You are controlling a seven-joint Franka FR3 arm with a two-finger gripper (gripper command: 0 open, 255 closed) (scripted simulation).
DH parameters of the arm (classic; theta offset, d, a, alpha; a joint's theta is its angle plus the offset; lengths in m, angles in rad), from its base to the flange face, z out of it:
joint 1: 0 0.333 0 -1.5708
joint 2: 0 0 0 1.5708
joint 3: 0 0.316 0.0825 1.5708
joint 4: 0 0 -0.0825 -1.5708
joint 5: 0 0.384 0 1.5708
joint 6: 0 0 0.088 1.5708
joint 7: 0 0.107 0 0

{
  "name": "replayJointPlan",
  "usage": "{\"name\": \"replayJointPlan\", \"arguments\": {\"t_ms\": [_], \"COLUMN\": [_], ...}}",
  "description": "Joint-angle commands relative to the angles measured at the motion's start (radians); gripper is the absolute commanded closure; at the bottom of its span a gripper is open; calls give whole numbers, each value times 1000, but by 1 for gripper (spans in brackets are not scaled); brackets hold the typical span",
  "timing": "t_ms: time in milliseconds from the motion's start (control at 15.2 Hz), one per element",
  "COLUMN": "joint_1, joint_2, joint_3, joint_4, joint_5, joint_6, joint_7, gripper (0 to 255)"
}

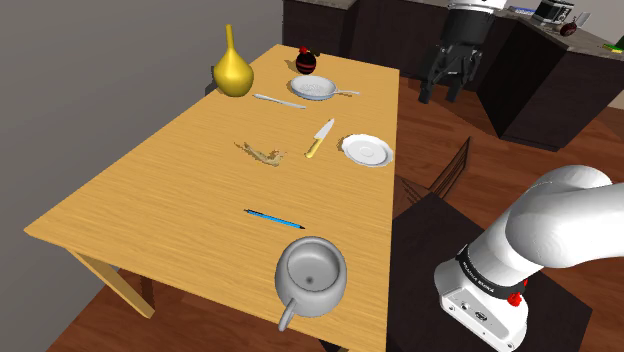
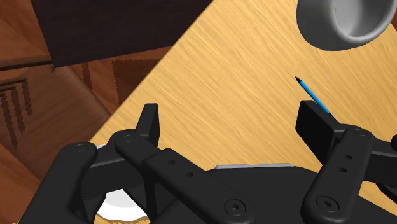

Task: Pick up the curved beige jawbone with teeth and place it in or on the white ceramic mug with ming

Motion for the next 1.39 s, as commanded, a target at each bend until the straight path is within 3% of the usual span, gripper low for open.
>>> {"name": "replayJointPlan", "arguments": {"t_ms": [0,594,1320], "joint_1": [0,84,160], "joint_2": [0,324,743], "joint_3": [0,-72,-76], "joint_4": [0,71,294], "joint_5": [0,-35,-4], "joint_6": [0,232,412], "joint_7": [0,-315,-661], "gripper": [0,0,0]}}
